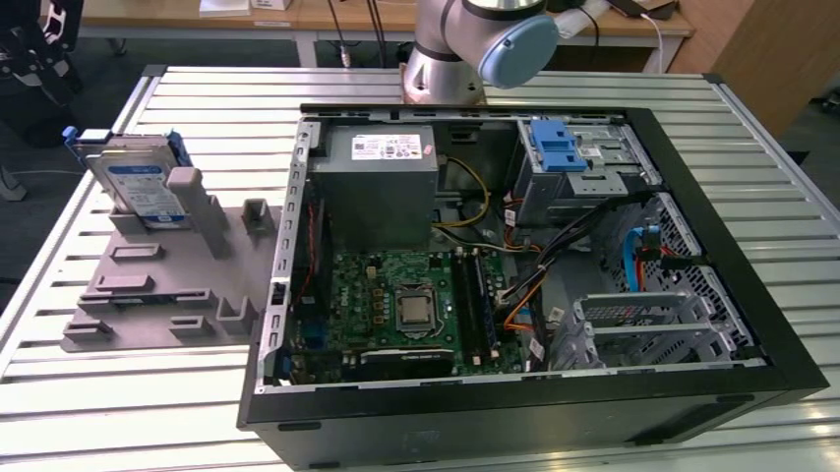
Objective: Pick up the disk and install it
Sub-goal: 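Pick up the disk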
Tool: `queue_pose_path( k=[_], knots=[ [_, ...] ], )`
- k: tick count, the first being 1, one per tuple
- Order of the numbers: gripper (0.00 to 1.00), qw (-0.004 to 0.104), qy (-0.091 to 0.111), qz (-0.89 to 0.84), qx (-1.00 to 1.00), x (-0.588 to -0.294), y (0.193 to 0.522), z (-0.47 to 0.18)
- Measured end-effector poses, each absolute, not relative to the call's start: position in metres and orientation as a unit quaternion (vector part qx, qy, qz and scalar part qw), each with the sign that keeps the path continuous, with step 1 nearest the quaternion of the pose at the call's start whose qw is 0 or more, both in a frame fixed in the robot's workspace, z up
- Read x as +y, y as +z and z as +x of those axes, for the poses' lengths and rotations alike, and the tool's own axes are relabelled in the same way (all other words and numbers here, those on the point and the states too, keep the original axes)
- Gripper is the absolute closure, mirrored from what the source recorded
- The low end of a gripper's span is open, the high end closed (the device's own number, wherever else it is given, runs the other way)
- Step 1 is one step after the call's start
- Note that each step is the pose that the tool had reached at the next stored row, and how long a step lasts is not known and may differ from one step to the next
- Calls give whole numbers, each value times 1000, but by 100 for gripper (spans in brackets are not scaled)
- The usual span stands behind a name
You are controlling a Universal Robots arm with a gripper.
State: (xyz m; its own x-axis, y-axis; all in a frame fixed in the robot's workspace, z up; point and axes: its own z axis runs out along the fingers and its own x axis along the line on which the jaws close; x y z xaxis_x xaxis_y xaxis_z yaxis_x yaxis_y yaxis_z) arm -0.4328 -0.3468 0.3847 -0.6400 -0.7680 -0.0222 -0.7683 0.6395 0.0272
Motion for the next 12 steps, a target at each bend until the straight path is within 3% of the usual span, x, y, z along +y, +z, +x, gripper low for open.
queue_pose_path(
  k=[12],
  knots=[
    [89, 3, 17, -492, 871, -347, 384, -433]
  ],
)
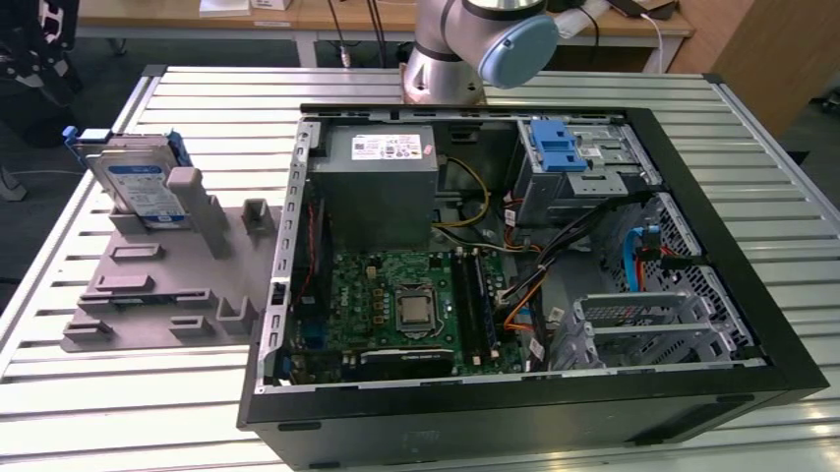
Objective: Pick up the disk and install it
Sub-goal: 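Pick up the disk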
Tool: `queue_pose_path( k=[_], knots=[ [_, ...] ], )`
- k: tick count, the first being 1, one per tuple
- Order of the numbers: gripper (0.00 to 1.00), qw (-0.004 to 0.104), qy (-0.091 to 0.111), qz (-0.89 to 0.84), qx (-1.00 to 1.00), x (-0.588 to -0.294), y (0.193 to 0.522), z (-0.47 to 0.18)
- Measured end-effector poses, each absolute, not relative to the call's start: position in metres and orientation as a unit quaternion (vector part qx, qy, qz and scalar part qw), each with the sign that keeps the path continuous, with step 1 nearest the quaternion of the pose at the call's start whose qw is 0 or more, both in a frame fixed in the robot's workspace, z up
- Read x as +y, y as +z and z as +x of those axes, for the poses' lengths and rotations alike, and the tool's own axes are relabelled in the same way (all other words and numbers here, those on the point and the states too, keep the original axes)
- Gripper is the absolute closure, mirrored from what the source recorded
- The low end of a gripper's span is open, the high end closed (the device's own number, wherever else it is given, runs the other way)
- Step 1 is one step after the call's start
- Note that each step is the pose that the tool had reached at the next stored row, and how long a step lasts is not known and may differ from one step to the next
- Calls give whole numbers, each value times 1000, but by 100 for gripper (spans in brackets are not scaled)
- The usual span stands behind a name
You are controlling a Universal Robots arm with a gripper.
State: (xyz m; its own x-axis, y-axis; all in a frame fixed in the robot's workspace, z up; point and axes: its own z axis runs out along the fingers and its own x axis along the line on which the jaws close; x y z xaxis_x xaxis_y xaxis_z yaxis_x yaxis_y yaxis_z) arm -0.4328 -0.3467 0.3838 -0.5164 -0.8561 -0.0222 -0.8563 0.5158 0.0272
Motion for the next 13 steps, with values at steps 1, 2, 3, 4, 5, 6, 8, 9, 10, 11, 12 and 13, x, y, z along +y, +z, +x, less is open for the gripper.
queue_pose_path(
  k=[1, 2, 3, 4, 5, 6, 8, 9, 10, 11, 12, 13],
  knots=[
    [89, 3, 17, -499, 866, -347, 384, -433],
    [89, 3, 17, -507, 862, -347, 384, -433],
    [89, 3, 17, -514, 858, -347, 384, -433],
    [89, 2, 17, -521, 853, -347, 383, -433],
    [89, 2, 17, -527, 849, -347, 383, -433],
    [89, 2, 17, -534, 845, -347, 383, -433],
    [89, 2, 17, -547, 837, -347, 383, -433],
    [89, 2, 17, -553, 833, -347, 383, -433],
    [89, 2, 17, -559, 829, -347, 383, -433],
    [89, 2, 17, -566, 824, -347, 383, -433],
    [89, 2, 17, -572, 820, -347, 383, -433],
    [89, 2, 17, -578, 816, -347, 383, -433]
  ],
)
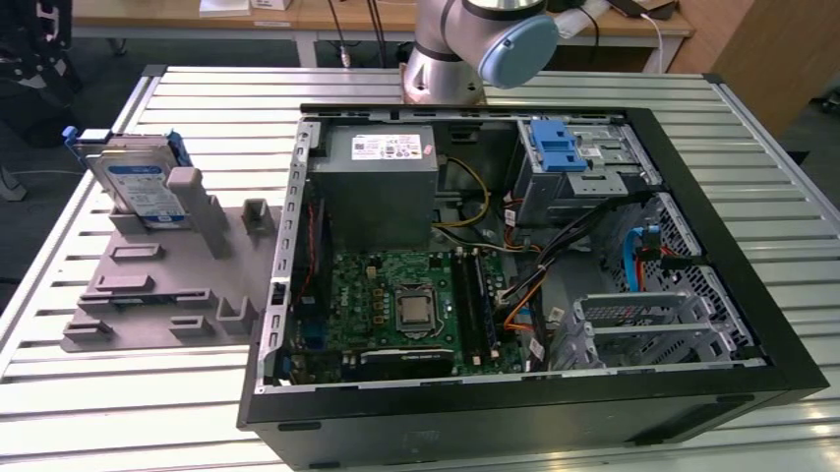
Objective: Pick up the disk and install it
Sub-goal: 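Pick up the disk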
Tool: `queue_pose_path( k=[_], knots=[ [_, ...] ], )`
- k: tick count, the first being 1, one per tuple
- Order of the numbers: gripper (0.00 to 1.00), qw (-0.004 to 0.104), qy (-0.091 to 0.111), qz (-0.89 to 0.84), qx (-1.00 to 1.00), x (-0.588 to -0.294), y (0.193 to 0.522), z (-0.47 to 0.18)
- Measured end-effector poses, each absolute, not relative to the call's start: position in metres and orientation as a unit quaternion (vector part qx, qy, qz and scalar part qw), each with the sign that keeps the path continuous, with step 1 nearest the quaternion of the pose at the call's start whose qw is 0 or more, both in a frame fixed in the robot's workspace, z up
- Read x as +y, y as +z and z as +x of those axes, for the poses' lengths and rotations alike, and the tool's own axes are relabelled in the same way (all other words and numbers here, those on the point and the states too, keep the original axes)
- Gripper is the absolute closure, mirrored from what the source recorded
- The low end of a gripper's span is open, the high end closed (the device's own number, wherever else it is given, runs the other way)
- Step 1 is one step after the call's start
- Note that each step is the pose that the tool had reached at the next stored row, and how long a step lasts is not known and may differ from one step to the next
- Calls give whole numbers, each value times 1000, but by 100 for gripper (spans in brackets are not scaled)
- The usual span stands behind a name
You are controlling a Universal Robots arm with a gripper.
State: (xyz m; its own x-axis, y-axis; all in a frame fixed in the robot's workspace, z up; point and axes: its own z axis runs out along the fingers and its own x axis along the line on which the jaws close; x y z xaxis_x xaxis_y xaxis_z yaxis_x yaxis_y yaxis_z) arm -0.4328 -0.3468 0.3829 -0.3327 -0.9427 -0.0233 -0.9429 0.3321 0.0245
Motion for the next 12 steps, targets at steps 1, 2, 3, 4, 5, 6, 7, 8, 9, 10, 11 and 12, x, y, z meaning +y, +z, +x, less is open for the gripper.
queue_pose_path(
  k=[1, 2, 3, 4, 5, 6, 7, 8, 9, 10, 11, 12],
  knots=[
    [89, 2, 17, -583, 812, -347, 383, -433],
    [89, 3, 17, -588, 808, -347, 383, -433],
    [89, 3, 16, -593, 805, -347, 383, -433],
    [89, 3, 16, -598, 801, -347, 383, -433],
    [89, 3, 16, -602, 799, -347, 383, -433],
    [89, 3, 16, -604, 797, -347, 383, -433],
    [89, 3, 16, -605, 796, -347, 383, -433],
    [89, 3, 16, -605, 796, -347, 383, -433],
    [89, 3, 16, -605, 796, -347, 383, -433],
    [89, 2, 16, -605, 796, -347, 383, -433],
    [89, 2, 16, -605, 796, -347, 383, -433],
    [89, 2, 16, -608, 794, -347, 383, -433]
  ],
)
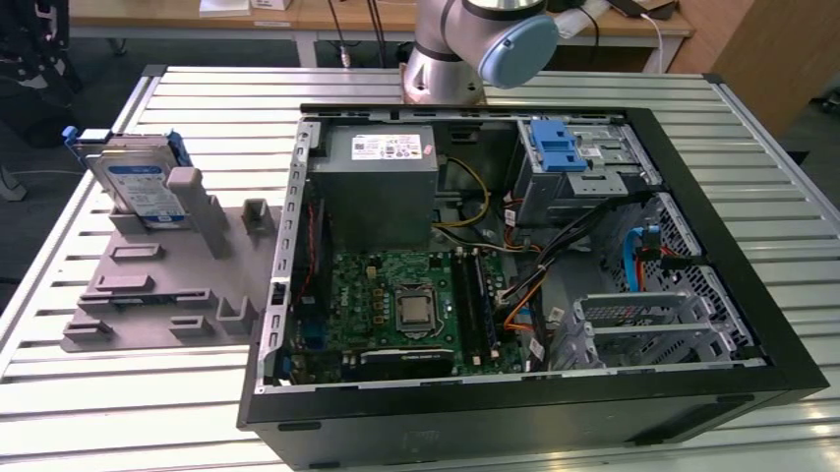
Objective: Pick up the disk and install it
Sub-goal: 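Pick up the disk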
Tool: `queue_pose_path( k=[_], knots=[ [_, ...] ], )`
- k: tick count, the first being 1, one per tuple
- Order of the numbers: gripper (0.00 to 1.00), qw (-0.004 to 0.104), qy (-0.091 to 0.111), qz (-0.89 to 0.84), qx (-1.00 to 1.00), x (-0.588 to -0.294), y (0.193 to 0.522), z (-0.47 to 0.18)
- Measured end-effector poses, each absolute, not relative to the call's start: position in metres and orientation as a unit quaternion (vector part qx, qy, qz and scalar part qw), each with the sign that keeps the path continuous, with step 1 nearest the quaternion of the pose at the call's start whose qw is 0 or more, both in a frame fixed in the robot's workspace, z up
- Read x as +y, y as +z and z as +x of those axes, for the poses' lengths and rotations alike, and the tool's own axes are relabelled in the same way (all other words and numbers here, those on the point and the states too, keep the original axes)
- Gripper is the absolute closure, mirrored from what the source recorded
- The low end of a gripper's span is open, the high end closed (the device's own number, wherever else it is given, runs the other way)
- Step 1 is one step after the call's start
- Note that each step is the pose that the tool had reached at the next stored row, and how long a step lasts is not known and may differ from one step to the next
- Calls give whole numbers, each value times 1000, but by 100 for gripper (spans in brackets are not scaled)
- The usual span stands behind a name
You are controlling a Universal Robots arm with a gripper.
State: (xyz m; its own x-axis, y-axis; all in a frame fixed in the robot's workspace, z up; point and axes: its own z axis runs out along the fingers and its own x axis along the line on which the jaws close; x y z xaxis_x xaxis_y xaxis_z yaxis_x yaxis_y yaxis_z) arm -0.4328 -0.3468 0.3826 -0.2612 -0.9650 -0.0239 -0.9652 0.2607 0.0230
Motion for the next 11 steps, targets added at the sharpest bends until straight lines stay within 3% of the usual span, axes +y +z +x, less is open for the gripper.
queue_pose_path(
  k=[11],
  knots=[
    [89, 2, 16, -643, 766, -347, 382, -433]
  ],
)
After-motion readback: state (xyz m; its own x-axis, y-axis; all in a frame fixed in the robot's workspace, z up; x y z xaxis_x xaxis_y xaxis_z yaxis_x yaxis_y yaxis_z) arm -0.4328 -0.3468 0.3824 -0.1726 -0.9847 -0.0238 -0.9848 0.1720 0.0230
